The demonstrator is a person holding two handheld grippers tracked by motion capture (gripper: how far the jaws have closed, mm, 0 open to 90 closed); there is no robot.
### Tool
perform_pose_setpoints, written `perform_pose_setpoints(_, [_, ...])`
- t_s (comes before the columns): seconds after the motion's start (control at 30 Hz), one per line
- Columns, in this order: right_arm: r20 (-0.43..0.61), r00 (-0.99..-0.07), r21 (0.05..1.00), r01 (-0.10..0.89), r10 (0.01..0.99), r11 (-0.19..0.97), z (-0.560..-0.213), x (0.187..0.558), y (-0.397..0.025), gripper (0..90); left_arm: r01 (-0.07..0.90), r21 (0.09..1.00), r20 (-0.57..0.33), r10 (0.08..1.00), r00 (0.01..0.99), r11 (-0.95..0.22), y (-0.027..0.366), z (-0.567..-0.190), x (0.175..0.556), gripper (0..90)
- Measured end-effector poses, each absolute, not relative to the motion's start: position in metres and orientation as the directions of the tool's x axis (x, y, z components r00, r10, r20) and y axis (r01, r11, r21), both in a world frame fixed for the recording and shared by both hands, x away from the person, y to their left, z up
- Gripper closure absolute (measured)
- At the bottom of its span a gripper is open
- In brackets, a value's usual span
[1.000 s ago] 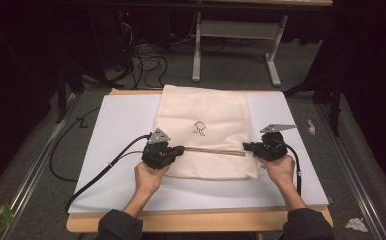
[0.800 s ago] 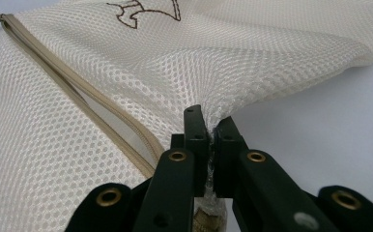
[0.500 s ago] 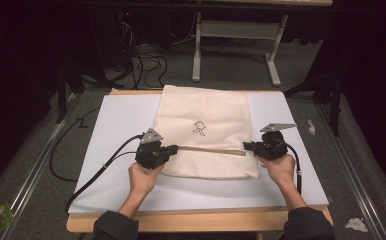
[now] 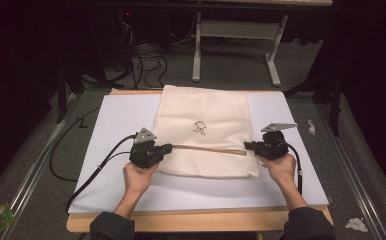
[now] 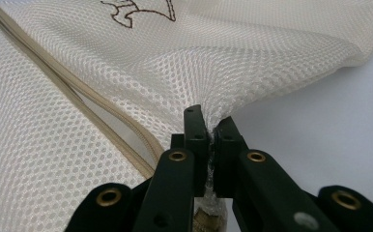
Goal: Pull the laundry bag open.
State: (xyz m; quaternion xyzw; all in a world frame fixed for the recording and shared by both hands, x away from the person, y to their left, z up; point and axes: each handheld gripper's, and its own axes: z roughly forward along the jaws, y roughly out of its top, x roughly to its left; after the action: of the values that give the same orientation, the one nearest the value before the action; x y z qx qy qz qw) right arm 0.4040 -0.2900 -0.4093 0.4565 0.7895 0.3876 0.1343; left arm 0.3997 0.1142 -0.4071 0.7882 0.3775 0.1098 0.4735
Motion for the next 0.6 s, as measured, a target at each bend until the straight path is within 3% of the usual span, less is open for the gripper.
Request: perform_pose_setpoints(0.6, [0.134, -0.542, 0.732, 0.619, 0.830, 0.286, -0.410, 0.404, -0.291, 88.9, 0.492, 0.832, -0.173, 0.723, 0.669, -0.256, 0.129, -0.405, 0.399, 87.5])
